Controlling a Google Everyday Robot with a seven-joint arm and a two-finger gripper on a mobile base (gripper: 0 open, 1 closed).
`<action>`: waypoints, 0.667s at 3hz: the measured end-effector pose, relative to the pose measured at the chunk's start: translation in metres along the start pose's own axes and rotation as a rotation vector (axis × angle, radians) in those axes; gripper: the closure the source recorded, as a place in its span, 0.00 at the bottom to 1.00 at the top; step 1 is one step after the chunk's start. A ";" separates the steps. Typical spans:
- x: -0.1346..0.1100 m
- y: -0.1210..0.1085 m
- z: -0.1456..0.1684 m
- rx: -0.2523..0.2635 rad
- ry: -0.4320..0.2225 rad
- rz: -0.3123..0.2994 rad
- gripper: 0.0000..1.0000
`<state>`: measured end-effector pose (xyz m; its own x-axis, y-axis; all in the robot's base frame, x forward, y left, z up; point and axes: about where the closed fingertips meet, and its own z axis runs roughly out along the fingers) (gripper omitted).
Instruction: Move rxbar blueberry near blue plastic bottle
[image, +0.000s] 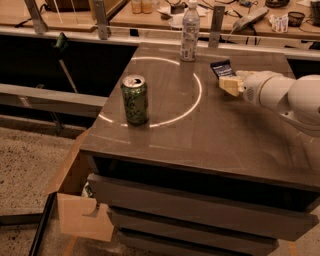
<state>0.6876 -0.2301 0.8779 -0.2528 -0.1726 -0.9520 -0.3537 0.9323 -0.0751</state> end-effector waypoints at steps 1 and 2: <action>-0.006 -0.010 0.029 0.004 -0.013 -0.005 1.00; -0.009 -0.013 0.060 -0.017 -0.011 -0.012 1.00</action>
Offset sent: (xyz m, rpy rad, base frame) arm 0.0969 0.0157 -0.0157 -0.0044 -0.0025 0.0486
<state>0.7485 -0.2216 0.8696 -0.2385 -0.1796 -0.9544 -0.3714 0.9249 -0.0812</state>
